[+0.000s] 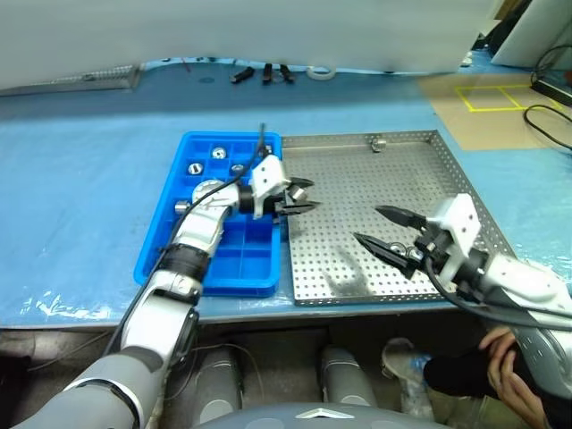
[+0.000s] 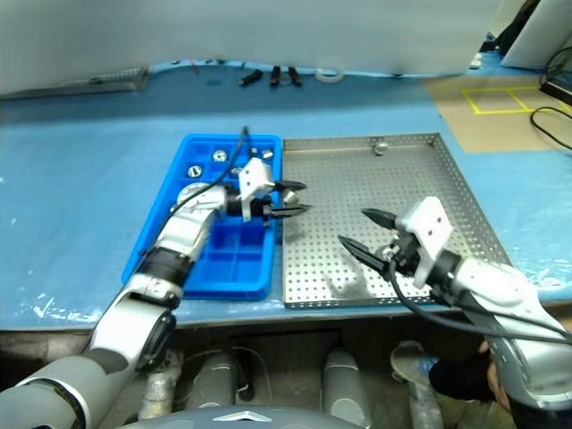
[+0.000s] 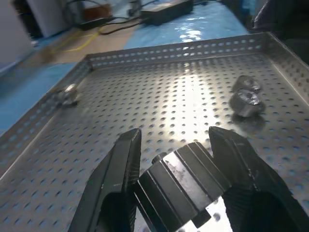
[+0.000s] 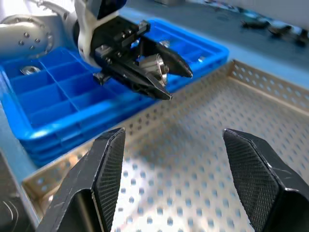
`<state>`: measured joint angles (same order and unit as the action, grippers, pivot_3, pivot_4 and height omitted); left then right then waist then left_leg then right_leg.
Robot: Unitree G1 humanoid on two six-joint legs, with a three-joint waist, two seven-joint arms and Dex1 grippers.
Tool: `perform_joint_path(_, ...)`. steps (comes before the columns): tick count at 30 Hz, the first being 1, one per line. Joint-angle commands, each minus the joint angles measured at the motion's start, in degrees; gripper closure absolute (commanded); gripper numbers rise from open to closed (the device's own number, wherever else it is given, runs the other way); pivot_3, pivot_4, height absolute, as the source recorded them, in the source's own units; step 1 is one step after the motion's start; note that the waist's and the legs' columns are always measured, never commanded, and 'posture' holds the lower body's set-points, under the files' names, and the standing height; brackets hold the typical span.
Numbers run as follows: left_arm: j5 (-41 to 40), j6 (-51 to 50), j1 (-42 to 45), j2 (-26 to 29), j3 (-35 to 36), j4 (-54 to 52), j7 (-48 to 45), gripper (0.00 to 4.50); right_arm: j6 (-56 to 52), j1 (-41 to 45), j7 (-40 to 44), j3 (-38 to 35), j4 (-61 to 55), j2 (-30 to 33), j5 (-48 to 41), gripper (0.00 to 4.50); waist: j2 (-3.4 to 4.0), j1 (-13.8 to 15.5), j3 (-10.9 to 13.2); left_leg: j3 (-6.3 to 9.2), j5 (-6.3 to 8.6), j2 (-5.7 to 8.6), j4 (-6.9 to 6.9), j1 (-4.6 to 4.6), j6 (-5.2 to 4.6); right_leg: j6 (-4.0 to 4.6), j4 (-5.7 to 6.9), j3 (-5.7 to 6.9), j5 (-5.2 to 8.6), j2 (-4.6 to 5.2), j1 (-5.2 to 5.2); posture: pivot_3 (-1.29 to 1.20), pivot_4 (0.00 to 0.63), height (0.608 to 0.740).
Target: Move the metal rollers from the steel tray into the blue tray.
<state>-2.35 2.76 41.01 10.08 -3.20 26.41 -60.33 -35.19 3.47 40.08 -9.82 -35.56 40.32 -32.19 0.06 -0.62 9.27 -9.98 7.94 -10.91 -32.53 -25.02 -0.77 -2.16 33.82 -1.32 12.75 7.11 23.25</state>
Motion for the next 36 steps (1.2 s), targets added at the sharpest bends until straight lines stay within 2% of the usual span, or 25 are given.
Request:
perform_joint_path(1, -0.85, -4.51, -3.22, 1.52, 2.58, -9.54, 8.12, 2.63, -0.17, 5.87, 3.22, 3.99, 2.95, 0.49, -0.85, 1.11, 0.02, 1.56, 0.01, 0.0, -0.01, 0.0, 0.0, -0.02, 0.01, 0.0, 0.0, 0.01, 0.0, 0.0, 0.01, -0.07, 0.15, 0.74)
perform_joint_path(5, -0.73, -7.52, -6.96, 3.06, 3.7, -14.54, 14.74, 2.63, -0.04, 12.63, 6.04, 8.0, 7.15, -0.34, -0.56, 1.11, 0.03, 4.46, 0.01, 0.0, -0.02, 0.0, -0.01, -0.1, 0.0, 0.01, 0.0, 0.15, 0.0, 0.03, 0.0, 0.01, 0.15, 0.74)
perform_joint_path(9, -2.04, -9.63, -10.06, 5.3, 3.52, -18.12, 15.88, 2.63, 0.55, 15.48, 8.12, 10.56, 9.39, -0.67, -0.03, 1.11, 0.03, 6.48, 0.01, 0.02, -0.02, -0.01, -0.03, -0.12, 0.06, 0.01, 0.02, 0.18, 0.0, 0.03, 0.0, 0.04, 0.15, 0.74)
perform_joint_path(20, -2.21, -10.53, -17.26, 12.08, 3.05, -20.94, 16.84, 2.63, 2.61, 13.36, 9.21, 11.98, 10.16, -1.04, 1.93, 1.11, 0.03, 6.54, 0.01, 0.07, -0.13, -0.02, 0.12, -0.07, 0.46, -0.01, 0.1, 0.23, 0.0, -0.01, 0.05, 0.04, 0.15, 0.74)
perform_joint_path(30, -4.7, -13.17, -19.72, 13.24, 1.44, -22.15, 15.25, 2.63, 3.4, 11.73, 8.29, 11.83, 9.61, -1.55, 3.16, 1.11, 0.03, 6.33, 0.01, 0.08, -0.18, -0.01, 0.21, -0.07, 0.54, -0.01, 0.1, 0.27, 0.0, -0.02, 0.09, 0.02, 0.15, 0.74)
perform_joint_path(32, -4.9, -13.33, -19.86, 13.75, 1.95, -21.59, 15.4, 1.89, 3.28, 11.42, 8.06, 11.54, 9.39, -1.63, 3.06, 1.11, 0.03, 6.26, 0.01, 0.08, -0.19, -0.01, 0.21, -0.06, 0.55, -0.01, 0.11, 0.26, 0.0, -0.02, 0.09, 0.02, 0.15, 0.74)
perform_joint_path(35, -3.84, -12.34, -19.93, 14.6, 1.94, -20.04, 16.41, 1.04, 3.22, 11.06, 7.63, 11.41, 9.13, -1.78, 3.03, 1.11, 0.03, 6.19, 0.01, 0.08, -0.19, -0.02, 0.22, -0.05, 0.56, -0.01, 0.11, 0.27, 0.0, -0.04, 0.09, 0.01, 0.15, 0.74)
perform_joint_path(36, -3.87, -12.01, -19.84, 14.8, 1.94, -19.44, 16.39, 1.04, 3.15, 11.04, 7.41, 11.42, 9.06, -1.88, 3.0, 1.11, 0.03, 6.17, 0.01, 0.08, -0.2, -0.02, 0.23, -0.05, 0.56, -0.01, 0.11, 0.27, 0.0, -0.05, 0.09, 0.0, 0.15, 0.74)
